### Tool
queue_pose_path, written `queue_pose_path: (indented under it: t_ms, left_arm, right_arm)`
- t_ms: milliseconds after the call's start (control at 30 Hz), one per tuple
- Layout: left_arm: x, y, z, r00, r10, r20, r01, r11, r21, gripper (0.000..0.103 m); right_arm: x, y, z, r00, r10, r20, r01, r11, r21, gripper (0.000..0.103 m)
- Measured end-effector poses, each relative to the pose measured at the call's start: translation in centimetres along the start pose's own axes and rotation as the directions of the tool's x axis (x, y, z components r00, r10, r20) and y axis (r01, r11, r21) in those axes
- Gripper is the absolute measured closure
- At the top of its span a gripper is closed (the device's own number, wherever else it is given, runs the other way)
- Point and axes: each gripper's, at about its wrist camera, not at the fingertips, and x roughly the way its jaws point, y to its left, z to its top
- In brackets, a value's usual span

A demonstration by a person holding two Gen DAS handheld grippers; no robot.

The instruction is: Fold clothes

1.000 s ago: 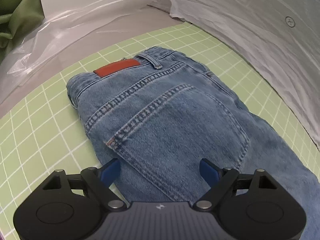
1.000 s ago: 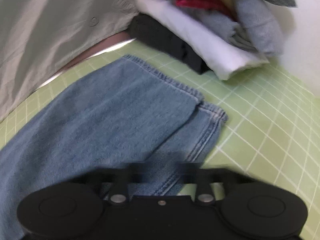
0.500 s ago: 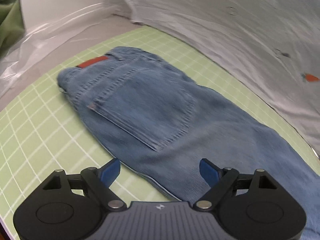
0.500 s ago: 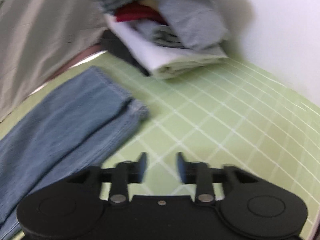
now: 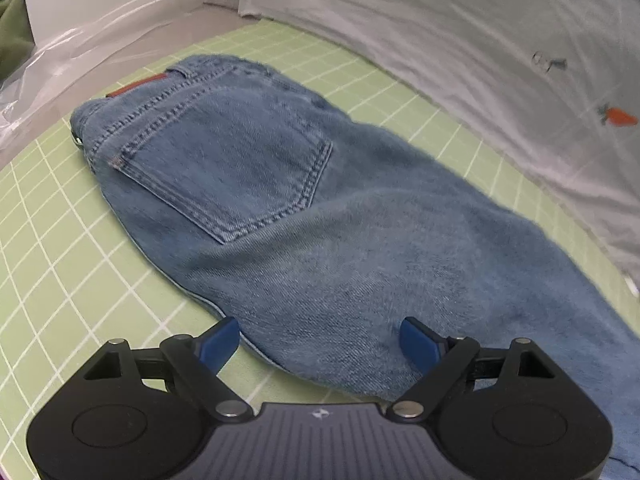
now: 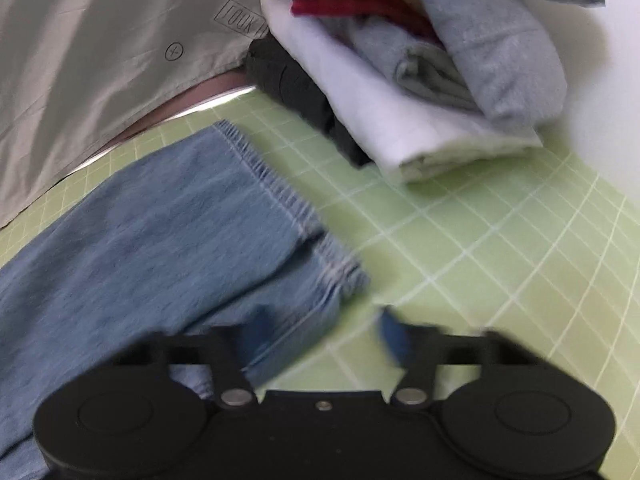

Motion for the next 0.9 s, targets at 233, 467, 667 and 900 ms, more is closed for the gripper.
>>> queue_pose_path:
  t_ms: [233, 467, 667, 900]
  left_arm:
    - [2.0, -0.5, -0.2, 0.997, 0.052, -0.061, -0.047, 0.996, 0.072, 0.01]
    - [3.1, -0.7, -0.2, 0.994, 0.076, -0.08, -0.067, 0.992, 0.103, 0.003]
    - [3.8, -0.5, -0.3, 0.993, 0.07, -0.092, -0.062, 0.994, 0.085, 0.0]
    - [3.8, -0.4, -0.4, 0.994, 0.069, -0.082, -0.063, 0.995, 0.082, 0.0]
  right_arm:
    - [0.0, -3.6, 1.0, 0.999, -0.033, 0.017, 0.032, 0.998, 0.058, 0.098]
    - [-2.2, -1.8, 1.3, 0.978, -0.171, 0.119, 0.168, 0.985, 0.035, 0.055]
    - [-1.5, -0.5, 1.6, 0.995, -0.052, 0.091, 0.042, 0.993, 0.114, 0.065]
    - [1.0, -0.2, 1.7, 0.998, -0.028, 0.048, 0.018, 0.98, 0.2, 0.059]
